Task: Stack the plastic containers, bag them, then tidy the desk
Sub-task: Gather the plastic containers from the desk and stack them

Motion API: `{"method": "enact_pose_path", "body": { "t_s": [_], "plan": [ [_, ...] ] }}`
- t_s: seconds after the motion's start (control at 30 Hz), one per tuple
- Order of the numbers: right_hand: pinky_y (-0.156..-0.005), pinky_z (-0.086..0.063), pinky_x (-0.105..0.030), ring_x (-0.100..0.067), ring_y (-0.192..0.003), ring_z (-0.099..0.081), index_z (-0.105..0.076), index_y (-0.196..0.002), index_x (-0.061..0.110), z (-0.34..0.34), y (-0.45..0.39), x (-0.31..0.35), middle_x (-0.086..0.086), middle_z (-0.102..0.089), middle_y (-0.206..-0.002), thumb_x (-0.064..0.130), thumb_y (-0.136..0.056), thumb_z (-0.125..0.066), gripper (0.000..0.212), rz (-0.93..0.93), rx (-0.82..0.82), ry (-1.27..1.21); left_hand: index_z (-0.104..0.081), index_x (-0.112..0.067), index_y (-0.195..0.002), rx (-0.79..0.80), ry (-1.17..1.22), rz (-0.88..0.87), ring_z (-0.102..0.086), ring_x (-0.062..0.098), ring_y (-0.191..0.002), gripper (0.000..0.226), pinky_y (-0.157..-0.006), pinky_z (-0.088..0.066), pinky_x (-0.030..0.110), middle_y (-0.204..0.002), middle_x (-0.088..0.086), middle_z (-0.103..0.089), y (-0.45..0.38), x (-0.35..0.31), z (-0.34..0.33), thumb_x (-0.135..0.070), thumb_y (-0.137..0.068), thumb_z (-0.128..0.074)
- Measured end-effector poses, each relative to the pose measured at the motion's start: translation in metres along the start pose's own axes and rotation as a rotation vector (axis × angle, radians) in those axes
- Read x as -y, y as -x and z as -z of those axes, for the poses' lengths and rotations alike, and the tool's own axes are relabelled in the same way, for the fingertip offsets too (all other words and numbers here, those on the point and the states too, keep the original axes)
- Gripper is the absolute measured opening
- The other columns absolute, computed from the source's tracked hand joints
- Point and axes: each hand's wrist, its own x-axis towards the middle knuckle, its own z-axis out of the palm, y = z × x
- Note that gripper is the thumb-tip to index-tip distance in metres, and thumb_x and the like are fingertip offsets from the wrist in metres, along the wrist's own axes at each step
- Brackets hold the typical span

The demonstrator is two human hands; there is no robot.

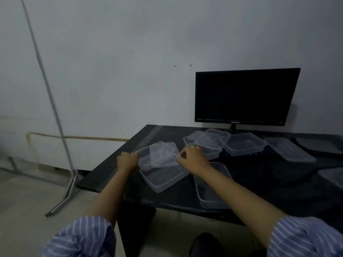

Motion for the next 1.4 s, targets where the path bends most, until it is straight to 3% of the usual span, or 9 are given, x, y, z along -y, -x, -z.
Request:
{"method": "enact_pose_path", "body": {
  "t_s": [0.23,0.33,0.47,0.57,0.73,1.0,1.13,1.27,1.4],
  "plan": [
    [-0.113,-0.032,-0.045,-0.034,-0.143,-0.025,-0.046,-0.139,0.002,-0.021,-0.033,0.006,-0.019,-0.027,-0.155,0.058,-0.092,-0.046,0.074,-0.152,0.168,0.120,-0.041,0.005,-0.136,0.012,0.038,-0.018,-0.050,0.037,-0.123,0.061,-0.102,-0.044,0.045,-0.135,0.024,-0.050,-0.038,0.006,-0.003,-0.035,-0.093,-0.059],
    [-0.113,-0.030,-0.044,-0.033,-0.145,-0.020,-0.044,-0.142,0.002,-0.027,-0.044,0.007,-0.018,-0.019,-0.159,0.061,-0.091,-0.046,0.078,-0.191,0.191,0.127,-0.051,0.000,-0.130,0.044,0.028,-0.048,-0.057,0.031,-0.114,0.050,-0.089,-0.046,0.037,-0.128,0.019,-0.058,-0.050,0.008,-0.006,-0.034,-0.094,-0.056],
    [-0.107,-0.036,-0.042,-0.032,-0.141,-0.027,-0.048,-0.138,0.002,-0.032,-0.056,0.008,-0.016,-0.029,-0.154,0.057,-0.091,-0.050,0.072,-0.189,0.159,0.128,-0.070,-0.001,-0.101,0.098,-0.049,-0.119,-0.059,0.016,-0.073,0.035,-0.066,-0.044,0.026,-0.100,0.016,-0.070,-0.065,0.010,-0.013,-0.032,-0.095,-0.055],
    [-0.101,-0.040,-0.042,-0.032,-0.136,-0.033,-0.053,-0.131,0.003,-0.033,-0.060,0.005,-0.015,-0.040,-0.145,0.053,-0.091,-0.054,0.064,-0.190,0.142,0.114,-0.072,-0.003,-0.091,0.088,-0.014,-0.103,-0.061,0.019,-0.073,0.027,-0.066,-0.046,0.028,-0.088,0.012,-0.069,-0.072,0.011,-0.016,-0.028,-0.090,-0.064],
    [-0.076,-0.050,-0.035,-0.025,-0.095,-0.060,-0.061,-0.085,0.007,-0.037,-0.065,-0.001,-0.015,-0.064,-0.093,0.042,-0.092,-0.060,0.036,-0.183,0.008,-0.100,-0.061,-0.010,-0.079,0.012,0.049,-0.108,-0.060,0.023,-0.076,0.017,-0.060,-0.045,0.028,-0.077,0.006,-0.061,-0.076,0.010,-0.011,-0.023,-0.090,-0.064],
    [-0.040,-0.038,-0.007,0.005,-0.046,-0.056,-0.056,-0.090,0.014,-0.025,-0.067,0.013,0.010,-0.064,-0.067,0.023,-0.098,-0.054,0.012,-0.210,-0.249,-0.724,-0.056,0.009,-0.111,-0.203,0.335,-0.004,-0.059,0.034,-0.100,0.037,-0.079,-0.047,0.038,-0.113,0.024,-0.063,-0.071,0.009,0.026,-0.025,-0.098,-0.049],
    [-0.053,-0.044,-0.020,-0.006,-0.055,-0.055,-0.056,-0.094,0.013,-0.011,-0.062,0.017,0.005,-0.066,-0.075,0.026,-0.100,-0.050,0.016,-0.238,-0.311,-0.838,-0.047,0.006,-0.115,-0.178,0.497,-0.031,-0.057,0.036,-0.110,0.040,-0.089,-0.045,0.038,-0.120,0.023,-0.058,-0.049,-0.009,0.033,-0.031,-0.099,-0.046],
    [-0.060,-0.044,-0.027,-0.012,-0.059,-0.052,-0.056,-0.097,0.010,0.008,-0.053,0.014,-0.005,-0.060,-0.083,0.029,-0.100,-0.049,0.021,-0.273,-0.346,-0.879,-0.030,-0.009,-0.115,-0.042,0.732,-0.063,-0.056,0.028,-0.098,0.031,-0.079,-0.052,0.040,-0.114,0.015,-0.048,-0.004,-0.040,0.023,-0.028,-0.099,-0.048],
    [-0.072,-0.046,-0.037,-0.023,-0.078,-0.053,-0.062,-0.108,0.005,0.028,-0.037,-0.003,-0.009,-0.058,-0.090,0.030,-0.101,-0.049,0.029,-0.312,-0.400,-0.922,-0.053,-0.002,-0.124,0.174,0.701,-0.178,-0.061,0.037,-0.107,0.038,-0.080,-0.057,0.034,-0.108,0.016,-0.063,0.036,-0.053,0.002,-0.031,-0.100,-0.046]
  ]
}}
